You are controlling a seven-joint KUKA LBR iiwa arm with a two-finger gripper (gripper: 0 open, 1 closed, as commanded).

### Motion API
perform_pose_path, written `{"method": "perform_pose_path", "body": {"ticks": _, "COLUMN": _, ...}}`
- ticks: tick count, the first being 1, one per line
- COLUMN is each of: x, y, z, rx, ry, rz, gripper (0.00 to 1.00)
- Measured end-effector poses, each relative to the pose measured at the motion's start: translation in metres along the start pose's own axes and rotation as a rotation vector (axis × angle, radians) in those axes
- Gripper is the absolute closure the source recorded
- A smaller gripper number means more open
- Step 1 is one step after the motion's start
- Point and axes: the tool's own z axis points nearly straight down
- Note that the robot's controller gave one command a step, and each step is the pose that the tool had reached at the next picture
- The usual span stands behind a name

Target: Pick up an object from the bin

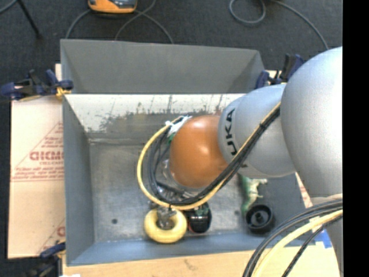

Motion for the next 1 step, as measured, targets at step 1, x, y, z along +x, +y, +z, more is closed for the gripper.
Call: {"method": "perform_pose_path", "body": {"ticks": 1, "x": 0.0008, "y": -0.018, "z": -0.1432, "rx": 0.001, "ry": 0.019, "rz": -0.021, "gripper": 1.0}}
